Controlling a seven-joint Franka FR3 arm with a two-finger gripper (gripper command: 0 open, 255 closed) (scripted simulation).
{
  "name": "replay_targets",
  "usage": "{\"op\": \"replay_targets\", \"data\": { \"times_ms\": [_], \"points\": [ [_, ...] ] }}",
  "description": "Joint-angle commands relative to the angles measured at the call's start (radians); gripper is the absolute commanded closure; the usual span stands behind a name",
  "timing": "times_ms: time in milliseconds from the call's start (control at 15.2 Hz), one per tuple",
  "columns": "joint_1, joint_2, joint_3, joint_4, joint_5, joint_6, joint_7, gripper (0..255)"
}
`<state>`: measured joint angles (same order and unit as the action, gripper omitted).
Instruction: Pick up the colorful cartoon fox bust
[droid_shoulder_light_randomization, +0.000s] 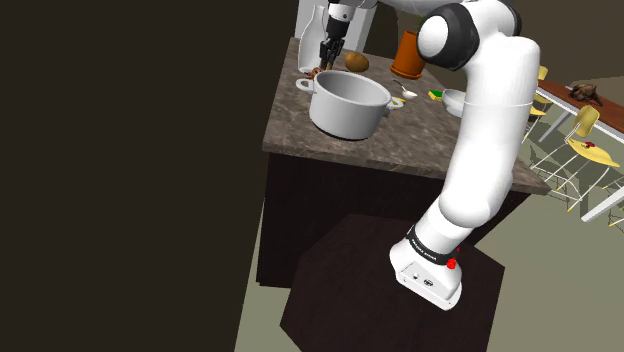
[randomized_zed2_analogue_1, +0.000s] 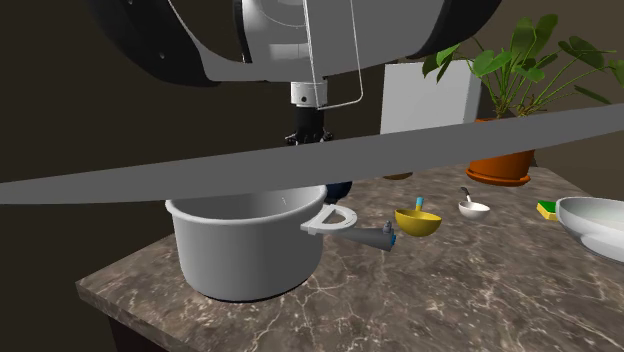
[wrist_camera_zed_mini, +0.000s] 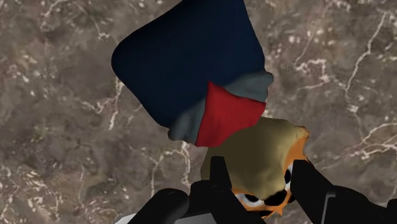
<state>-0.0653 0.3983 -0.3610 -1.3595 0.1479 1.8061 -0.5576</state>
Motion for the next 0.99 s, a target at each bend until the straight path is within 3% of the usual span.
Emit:
{"op": "replay_targets", "data": {
  "times_ms": [0,924],
  "points": [
    [-0.002,0.0,-0.001,0.024,0.0,-0.024,0.001,255],
    [-0.033,0.046,-0.001,0.261,0.014,-0.214,0.005,255]
  ]
}}
